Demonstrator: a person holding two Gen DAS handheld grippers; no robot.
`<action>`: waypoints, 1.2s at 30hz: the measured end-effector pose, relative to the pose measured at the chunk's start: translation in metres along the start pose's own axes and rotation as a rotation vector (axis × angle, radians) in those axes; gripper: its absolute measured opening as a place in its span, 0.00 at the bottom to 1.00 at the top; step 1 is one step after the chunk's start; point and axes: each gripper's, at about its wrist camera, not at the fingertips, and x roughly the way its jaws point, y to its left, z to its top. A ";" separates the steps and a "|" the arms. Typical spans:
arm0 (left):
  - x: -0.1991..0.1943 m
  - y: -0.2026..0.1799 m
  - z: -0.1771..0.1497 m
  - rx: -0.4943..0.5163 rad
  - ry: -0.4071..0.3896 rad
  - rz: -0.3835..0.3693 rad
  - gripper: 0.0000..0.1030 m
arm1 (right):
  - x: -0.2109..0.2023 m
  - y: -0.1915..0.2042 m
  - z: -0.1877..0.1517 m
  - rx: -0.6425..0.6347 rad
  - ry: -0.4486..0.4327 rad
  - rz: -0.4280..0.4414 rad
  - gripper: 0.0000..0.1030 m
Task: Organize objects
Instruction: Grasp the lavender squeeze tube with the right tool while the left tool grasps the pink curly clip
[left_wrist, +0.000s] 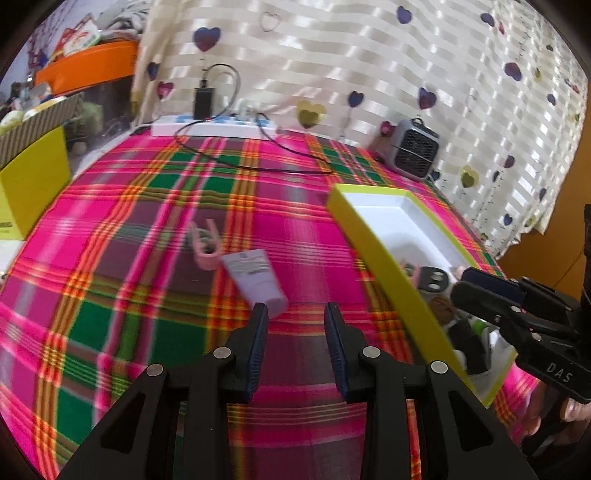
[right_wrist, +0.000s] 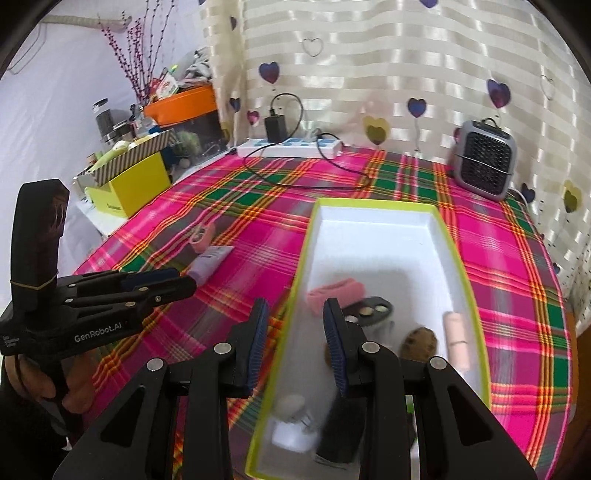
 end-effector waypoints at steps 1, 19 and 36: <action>0.000 0.006 0.001 -0.008 -0.002 0.009 0.28 | 0.002 0.003 0.001 -0.005 0.002 0.004 0.31; 0.006 0.055 0.023 0.009 0.025 0.078 0.28 | 0.044 0.056 0.020 -0.054 0.046 0.057 0.31; 0.021 0.090 0.041 -0.007 0.055 0.035 0.28 | 0.098 0.096 0.032 -0.071 0.142 0.080 0.31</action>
